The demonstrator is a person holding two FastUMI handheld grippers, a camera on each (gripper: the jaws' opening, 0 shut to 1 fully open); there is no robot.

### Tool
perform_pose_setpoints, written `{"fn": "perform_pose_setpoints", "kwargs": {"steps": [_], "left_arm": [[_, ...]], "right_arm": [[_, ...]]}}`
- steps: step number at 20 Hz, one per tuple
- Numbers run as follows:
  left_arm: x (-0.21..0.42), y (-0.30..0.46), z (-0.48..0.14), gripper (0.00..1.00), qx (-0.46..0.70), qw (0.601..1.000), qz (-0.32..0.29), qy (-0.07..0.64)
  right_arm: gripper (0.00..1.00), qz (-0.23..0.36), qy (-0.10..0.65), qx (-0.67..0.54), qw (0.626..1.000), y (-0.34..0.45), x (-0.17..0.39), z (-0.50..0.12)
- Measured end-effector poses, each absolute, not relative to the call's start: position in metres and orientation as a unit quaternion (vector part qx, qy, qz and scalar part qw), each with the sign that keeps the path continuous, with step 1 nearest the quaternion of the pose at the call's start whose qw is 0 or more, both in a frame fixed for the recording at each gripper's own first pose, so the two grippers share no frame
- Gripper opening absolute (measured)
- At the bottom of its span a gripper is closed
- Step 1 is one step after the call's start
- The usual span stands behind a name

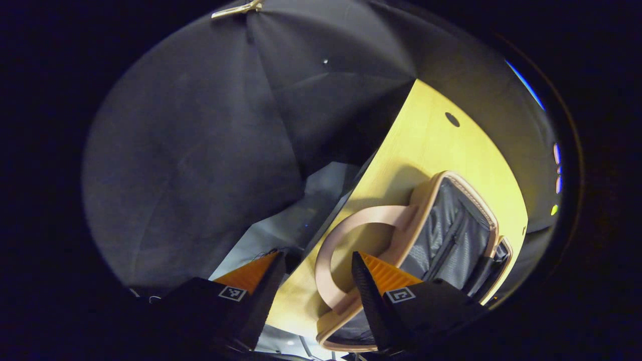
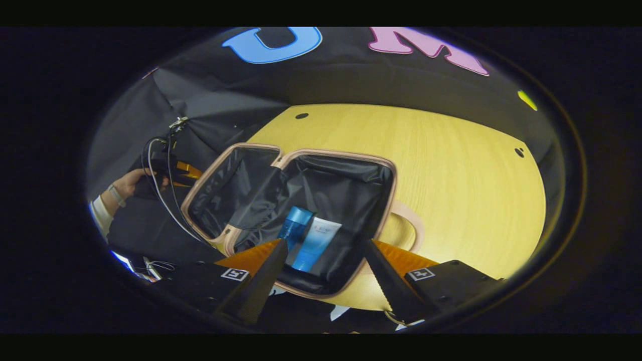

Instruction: First open the suitcase, pack the skin care products into it, and then close the suitcase.

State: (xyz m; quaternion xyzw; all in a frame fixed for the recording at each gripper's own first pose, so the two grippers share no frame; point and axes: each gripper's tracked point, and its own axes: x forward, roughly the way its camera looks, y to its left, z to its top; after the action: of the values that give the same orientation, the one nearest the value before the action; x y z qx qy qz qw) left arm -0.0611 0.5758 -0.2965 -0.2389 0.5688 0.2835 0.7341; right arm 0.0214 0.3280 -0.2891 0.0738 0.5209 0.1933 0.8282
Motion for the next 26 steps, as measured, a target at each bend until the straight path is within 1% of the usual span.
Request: {"fn": "perform_pose_setpoints", "kwargs": {"steps": [2, 3, 4, 5, 6, 8, 12, 17, 22, 25, 26], "left_arm": [[-0.064, 0.579, -0.308, 0.84, -0.235, 0.728, 0.284, 0.578], [-0.057, 0.569, -0.322, 0.77, -0.252, 0.732, 0.253, 0.58], [-0.059, 0.572, -0.319, 0.48, -0.244, 0.733, 0.263, 0.579], [-0.055, 0.571, -0.314, 0.19, -0.239, 0.738, 0.257, 0.577], [-0.055, 0.572, -0.313, 0.18, -0.229, 0.743, 0.251, 0.577], [-0.051, 0.572, -0.309, 0.14, -0.217, 0.751, 0.246, 0.573], [-0.047, 0.567, -0.286, 0.13, -0.204, 0.774, 0.236, 0.551], [-0.038, 0.557, -0.244, 0.1, -0.146, 0.816, 0.217, 0.516], [-0.024, 0.532, -0.178, 0.08, -0.099, 0.86, 0.198, 0.459], [-0.021, 0.506, -0.13, 0.07, -0.081, 0.88, 0.176, 0.434], [-0.017, 0.491, -0.114, 0.06, -0.079, 0.885, 0.168, 0.427]], "right_arm": [[0.98, 0.186, 0.523, 0.081, 0.828, 0.321, 0.018, -0.289], [0.98, 0.181, 0.524, 0.079, 0.828, 0.316, 0.016, -0.291], [0.98, 0.177, 0.526, 0.077, 0.828, 0.311, 0.015, -0.293], [1.0, 0.174, 0.529, 0.077, 0.827, 0.309, 0.014, -0.295], [0.98, 0.174, 0.532, 0.079, 0.825, 0.308, 0.012, -0.296], [0.97, 0.176, 0.532, 0.084, 0.824, 0.309, 0.011, -0.294], [0.98, 0.178, 0.52, 0.086, 0.831, 0.308, 0.012, -0.291], [0.98, 0.182, 0.497, 0.094, 0.843, 0.299, 0.008, -0.277], [0.98, 0.201, 0.485, 0.095, 0.846, 0.291, 0.001, -0.28], [0.98, 0.214, 0.471, 0.095, 0.85, 0.271, 0.001, -0.264], [1.0, 0.215, 0.467, 0.097, 0.852, 0.264, 0.0, -0.26]]}}
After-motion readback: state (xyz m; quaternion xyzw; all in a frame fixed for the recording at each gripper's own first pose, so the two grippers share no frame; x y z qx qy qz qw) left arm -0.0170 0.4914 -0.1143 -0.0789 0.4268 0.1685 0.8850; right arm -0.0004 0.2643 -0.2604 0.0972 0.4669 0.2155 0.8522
